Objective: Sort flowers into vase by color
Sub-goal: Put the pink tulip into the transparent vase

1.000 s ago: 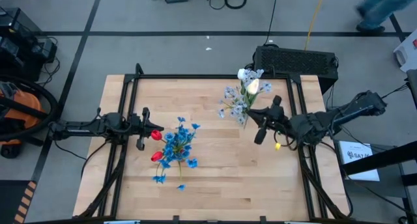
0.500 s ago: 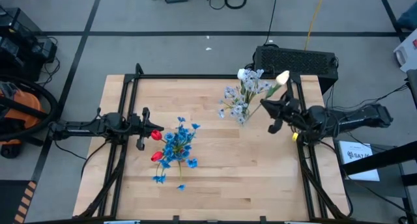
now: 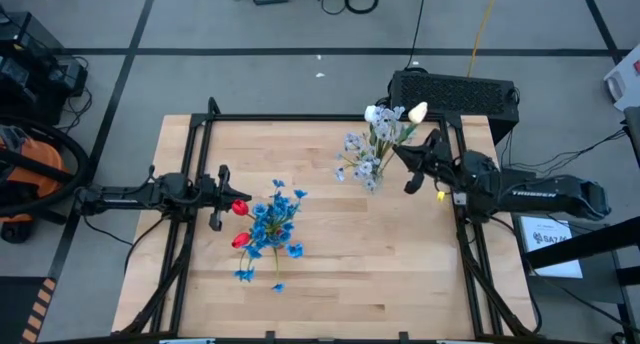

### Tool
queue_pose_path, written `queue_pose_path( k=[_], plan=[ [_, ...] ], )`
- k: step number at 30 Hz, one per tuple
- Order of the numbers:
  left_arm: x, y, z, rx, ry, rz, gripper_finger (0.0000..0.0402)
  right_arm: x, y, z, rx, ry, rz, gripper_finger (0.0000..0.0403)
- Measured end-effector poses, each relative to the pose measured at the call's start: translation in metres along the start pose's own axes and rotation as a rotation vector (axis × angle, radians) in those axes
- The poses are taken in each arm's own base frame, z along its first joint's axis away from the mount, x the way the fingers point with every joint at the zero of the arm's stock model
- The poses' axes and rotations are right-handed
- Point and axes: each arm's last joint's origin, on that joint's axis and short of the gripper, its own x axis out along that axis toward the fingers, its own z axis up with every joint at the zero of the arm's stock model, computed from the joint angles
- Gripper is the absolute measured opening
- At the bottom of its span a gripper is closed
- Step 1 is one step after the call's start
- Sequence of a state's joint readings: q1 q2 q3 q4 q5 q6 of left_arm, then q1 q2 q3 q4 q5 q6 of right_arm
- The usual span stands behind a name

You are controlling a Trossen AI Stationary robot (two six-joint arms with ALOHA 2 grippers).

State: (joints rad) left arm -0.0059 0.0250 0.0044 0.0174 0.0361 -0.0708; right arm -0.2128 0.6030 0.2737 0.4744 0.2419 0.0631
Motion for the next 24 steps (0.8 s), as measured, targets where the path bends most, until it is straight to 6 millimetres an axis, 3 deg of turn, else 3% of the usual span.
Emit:
queue_pose_path(
  k=[14,24],
  plan=[
    [0.0,0.0,0.0,0.0,0.0,0.0,0.0009,0.024,-0.007,-0.03,-0.039,0.186,0.093,0.0],
    [0.0,0.0,0.0,0.0,-0.001,0.0,0.0009,0.025,-0.007,-0.046,-0.068,0.256,0.094,0.0]
  ],
)
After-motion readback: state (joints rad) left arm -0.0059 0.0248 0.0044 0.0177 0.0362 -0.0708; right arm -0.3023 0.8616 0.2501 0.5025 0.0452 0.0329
